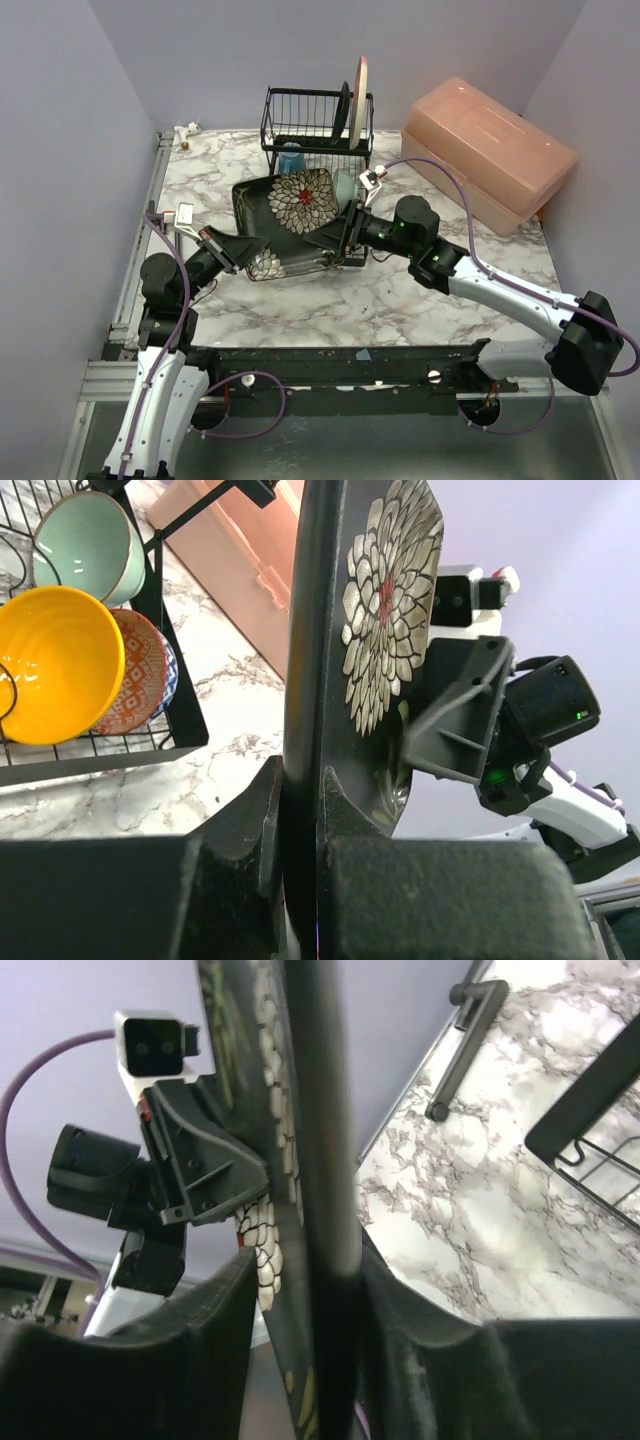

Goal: Load the mixed dishes into the dish rack

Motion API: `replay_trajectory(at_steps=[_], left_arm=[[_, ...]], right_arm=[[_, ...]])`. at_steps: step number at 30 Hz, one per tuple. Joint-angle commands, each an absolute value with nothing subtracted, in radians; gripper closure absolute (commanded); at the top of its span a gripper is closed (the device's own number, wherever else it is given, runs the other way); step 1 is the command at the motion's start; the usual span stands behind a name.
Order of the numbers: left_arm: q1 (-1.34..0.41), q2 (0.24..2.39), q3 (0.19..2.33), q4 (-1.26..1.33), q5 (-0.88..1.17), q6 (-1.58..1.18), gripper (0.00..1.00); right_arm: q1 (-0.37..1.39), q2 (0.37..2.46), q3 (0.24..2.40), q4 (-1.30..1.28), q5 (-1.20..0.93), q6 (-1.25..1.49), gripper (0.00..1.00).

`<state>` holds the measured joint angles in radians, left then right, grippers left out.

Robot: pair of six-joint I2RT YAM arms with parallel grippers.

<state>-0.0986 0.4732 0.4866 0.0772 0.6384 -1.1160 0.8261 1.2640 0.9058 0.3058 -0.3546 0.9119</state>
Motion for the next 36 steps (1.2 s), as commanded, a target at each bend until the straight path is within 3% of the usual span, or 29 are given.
replay_trajectory(at_steps=[1, 3, 7, 18, 28, 29, 30, 32, 36], left_arm=[[-0.103, 0.448, 0.498, 0.192, 0.562, -1.125, 1.0], [-0.103, 0.44, 0.471, 0.254, 0.538, -1.17, 1.0], [-0.103, 0.476, 0.442, 0.367, 0.551, -1.241, 1.0], [-0.103, 0.492, 0.5, 0.339, 0.56, -1.162, 1.0], [-0.103, 0.545, 0.511, 0.474, 0.581, -1.209, 1.0], [-0.103, 0.551, 0.509, 0.488, 0.581, -1.214, 1.0], [-0.103, 0.558, 0.512, 0.495, 0.583, -1.22, 1.0], [-0.103, 0.58, 0.527, 0.491, 0.594, -1.217, 1.0], [-0.104, 0.615, 0.608, 0.298, 0.594, -1.148, 1.0]], right_arm=[[0.844, 1.235, 0.921, 0.416, -0.445, 0.938, 0.49], [0.844, 1.229, 0.903, 0.438, -0.445, 0.95, 0.45], [0.844, 1.239, 0.891, 0.478, -0.46, 0.978, 0.44], [0.844, 1.234, 0.881, 0.462, -0.456, 0.981, 0.59], [0.845, 1.254, 0.934, 0.365, -0.451, 0.925, 0.55], [0.846, 1.256, 0.94, 0.357, -0.452, 0.921, 0.57], [0.845, 1.261, 0.942, 0.358, -0.457, 0.923, 0.68], [0.847, 1.26, 0.948, 0.365, -0.462, 0.932, 0.99], [0.857, 1.244, 0.981, 0.357, -0.427, 0.923, 1.0]])
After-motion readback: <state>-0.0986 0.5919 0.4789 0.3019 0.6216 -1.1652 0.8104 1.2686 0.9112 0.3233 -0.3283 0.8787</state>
